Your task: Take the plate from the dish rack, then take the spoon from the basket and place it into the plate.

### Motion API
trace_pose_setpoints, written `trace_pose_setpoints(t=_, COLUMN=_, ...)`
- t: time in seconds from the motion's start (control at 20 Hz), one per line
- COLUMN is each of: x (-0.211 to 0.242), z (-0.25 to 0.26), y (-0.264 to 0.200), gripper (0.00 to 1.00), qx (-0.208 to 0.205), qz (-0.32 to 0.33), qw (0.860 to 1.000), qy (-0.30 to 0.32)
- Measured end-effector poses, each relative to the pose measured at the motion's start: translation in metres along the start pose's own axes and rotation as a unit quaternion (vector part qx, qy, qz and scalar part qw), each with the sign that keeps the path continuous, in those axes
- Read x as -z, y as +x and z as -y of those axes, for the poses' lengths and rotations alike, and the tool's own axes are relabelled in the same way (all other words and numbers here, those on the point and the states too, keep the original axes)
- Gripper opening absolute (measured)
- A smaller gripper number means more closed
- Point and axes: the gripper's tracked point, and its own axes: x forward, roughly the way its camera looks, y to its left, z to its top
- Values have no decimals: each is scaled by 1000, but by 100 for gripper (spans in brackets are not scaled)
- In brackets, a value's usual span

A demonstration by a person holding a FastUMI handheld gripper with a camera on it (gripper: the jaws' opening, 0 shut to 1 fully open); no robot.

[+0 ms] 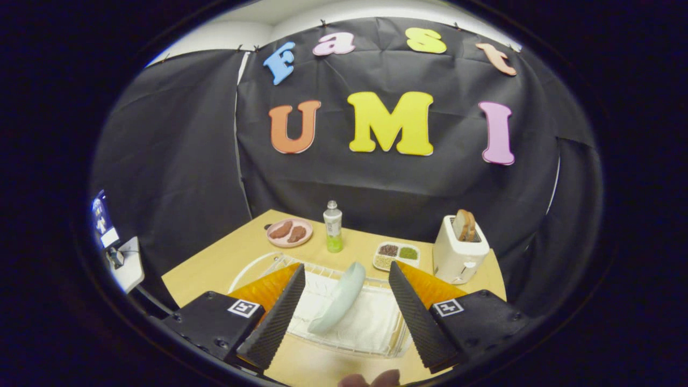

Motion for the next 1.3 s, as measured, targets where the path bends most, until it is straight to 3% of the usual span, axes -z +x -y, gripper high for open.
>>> trace_pose_setpoints(t=0.3, x=40, z=0, y=63, gripper=100, qx=-1, qz=-141, qw=988, qy=58)
trace_pose_setpoints(t=0.6, x=66, z=-1, y=111, gripper=100, qx=9, qz=-217, qw=971, qy=98)
trace_pose_setpoints(t=0.8, x=76, z=-5, y=129, gripper=94, qx=19, qz=-245, qw=963, qy=111)
trace_pose_setpoints(t=0.9, x=81, z=-5, y=133, gripper=85, qx=30, qz=-257, qw=958, qy=119)
trace_pose_setpoints(t=0.95, x=85, z=-6, y=132, gripper=74, qx=37, qz=-266, qw=955, qy=123)
trace_pose_setpoints(t=1.05, x=89, z=-8, y=132, gripper=62, qx=49, qz=-278, qw=951, qy=125)
trace_pose_setpoints(t=1.3, x=91, z=-8, y=126, gripper=45, qx=92, qz=-304, qw=941, qy=119)
